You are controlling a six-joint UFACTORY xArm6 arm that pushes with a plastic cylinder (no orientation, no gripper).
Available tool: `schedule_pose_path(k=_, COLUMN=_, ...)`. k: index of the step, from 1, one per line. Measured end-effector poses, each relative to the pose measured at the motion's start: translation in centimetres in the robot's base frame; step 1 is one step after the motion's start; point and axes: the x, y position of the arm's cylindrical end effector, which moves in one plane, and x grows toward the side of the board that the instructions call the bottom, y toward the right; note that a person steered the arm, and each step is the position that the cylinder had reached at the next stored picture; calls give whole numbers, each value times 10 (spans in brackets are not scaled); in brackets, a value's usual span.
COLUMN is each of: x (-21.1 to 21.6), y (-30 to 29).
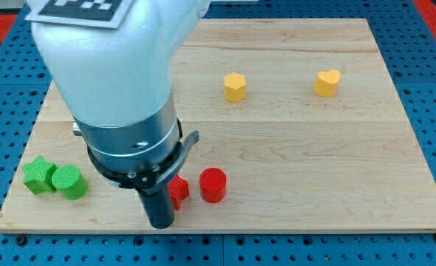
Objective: Slightly touch down to the red star
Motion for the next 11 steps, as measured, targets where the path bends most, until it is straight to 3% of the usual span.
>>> schedule_pose_path(k=2, x=-5, y=12)
schedule_pose_path(k=4, x=-9, y=-20)
schedule_pose_path(k=5, x=4, y=-67)
schedule_pose_path(k=7, x=5, y=-225)
schedule_pose_path(k=11, x=-88, y=-205)
